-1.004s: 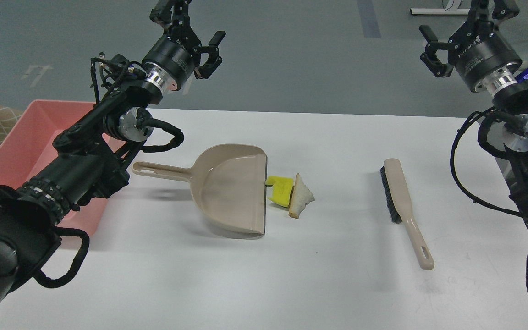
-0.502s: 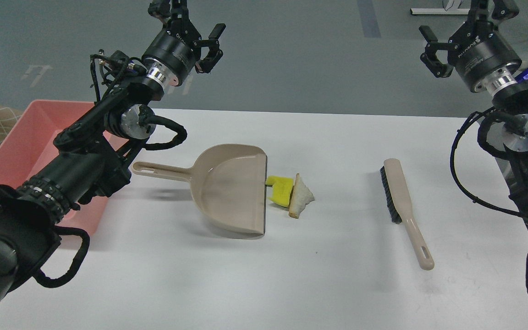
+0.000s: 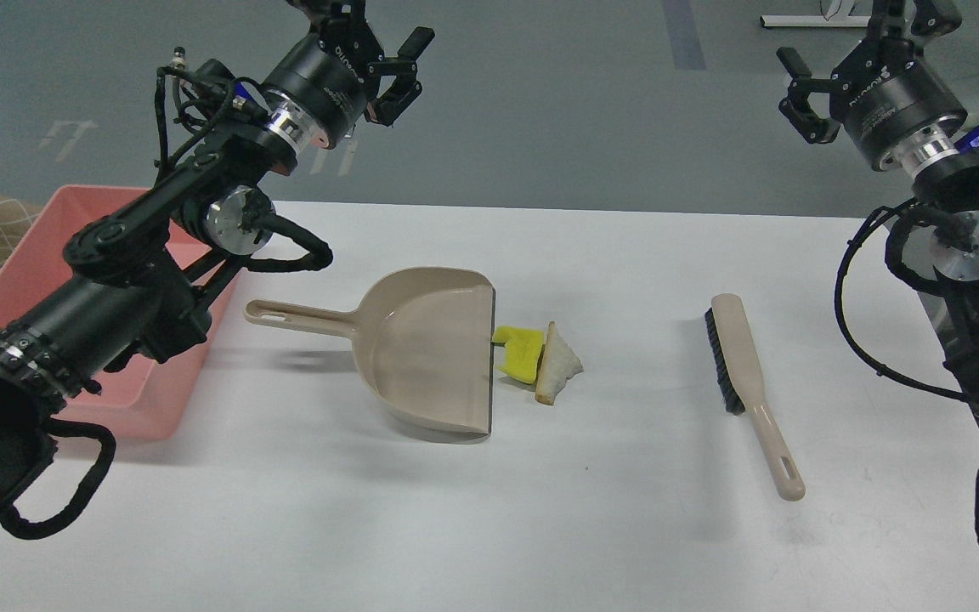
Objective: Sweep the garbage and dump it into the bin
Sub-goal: 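Raise the left arm and move it toward the dustpan handle, then lower the left gripper and grasp the beige dustpan handle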
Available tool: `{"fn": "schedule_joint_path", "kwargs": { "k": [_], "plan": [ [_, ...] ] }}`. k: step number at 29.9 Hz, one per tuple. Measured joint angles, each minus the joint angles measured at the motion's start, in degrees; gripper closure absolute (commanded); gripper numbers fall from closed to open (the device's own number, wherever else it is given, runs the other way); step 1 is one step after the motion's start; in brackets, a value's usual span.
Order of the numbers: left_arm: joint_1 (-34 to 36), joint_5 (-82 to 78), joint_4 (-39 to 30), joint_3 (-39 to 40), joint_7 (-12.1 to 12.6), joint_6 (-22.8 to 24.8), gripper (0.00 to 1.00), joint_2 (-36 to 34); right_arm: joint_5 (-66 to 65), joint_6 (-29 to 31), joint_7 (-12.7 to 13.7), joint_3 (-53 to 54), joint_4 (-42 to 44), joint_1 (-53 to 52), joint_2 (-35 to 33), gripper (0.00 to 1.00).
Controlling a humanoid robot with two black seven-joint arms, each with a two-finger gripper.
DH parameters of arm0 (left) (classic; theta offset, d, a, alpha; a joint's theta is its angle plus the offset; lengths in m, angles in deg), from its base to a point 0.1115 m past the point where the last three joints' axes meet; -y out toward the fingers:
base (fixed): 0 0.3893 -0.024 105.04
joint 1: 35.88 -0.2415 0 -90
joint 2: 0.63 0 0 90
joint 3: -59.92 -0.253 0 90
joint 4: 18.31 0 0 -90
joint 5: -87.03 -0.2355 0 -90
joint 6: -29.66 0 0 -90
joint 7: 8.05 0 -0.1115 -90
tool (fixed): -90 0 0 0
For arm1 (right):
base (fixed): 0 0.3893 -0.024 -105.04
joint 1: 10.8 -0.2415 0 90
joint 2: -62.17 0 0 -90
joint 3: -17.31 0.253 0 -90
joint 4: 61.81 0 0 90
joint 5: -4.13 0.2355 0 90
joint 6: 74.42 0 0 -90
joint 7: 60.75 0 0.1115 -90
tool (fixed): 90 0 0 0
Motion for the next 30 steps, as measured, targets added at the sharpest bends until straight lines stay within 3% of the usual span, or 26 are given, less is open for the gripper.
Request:
{"fn": "schedule_joint_path", "kwargs": {
  "k": [12, 20, 30],
  "plan": [
    [-4.7, -8.8, -24.7, -4.8, 0.1, -8.0, 0.01, -19.4, 0.0, 0.0, 0.0, -0.2, 0.0, -0.1, -0.9, 0.00],
    [-17.1, -23.4, -44.4, -5.8, 0.4, -17.3, 0.01, -34.7, 0.1, 0.0, 0.0, -0.2, 0.0, 0.0, -1.2, 0.00],
    [-36.4, -43.0, -47.9, -5.5, 0.6, -28.9, 0.01, -37.4, 0.1, 0.0, 0.0, -0.2, -0.1, 0.8, -1.0, 0.00]
  ]
}}
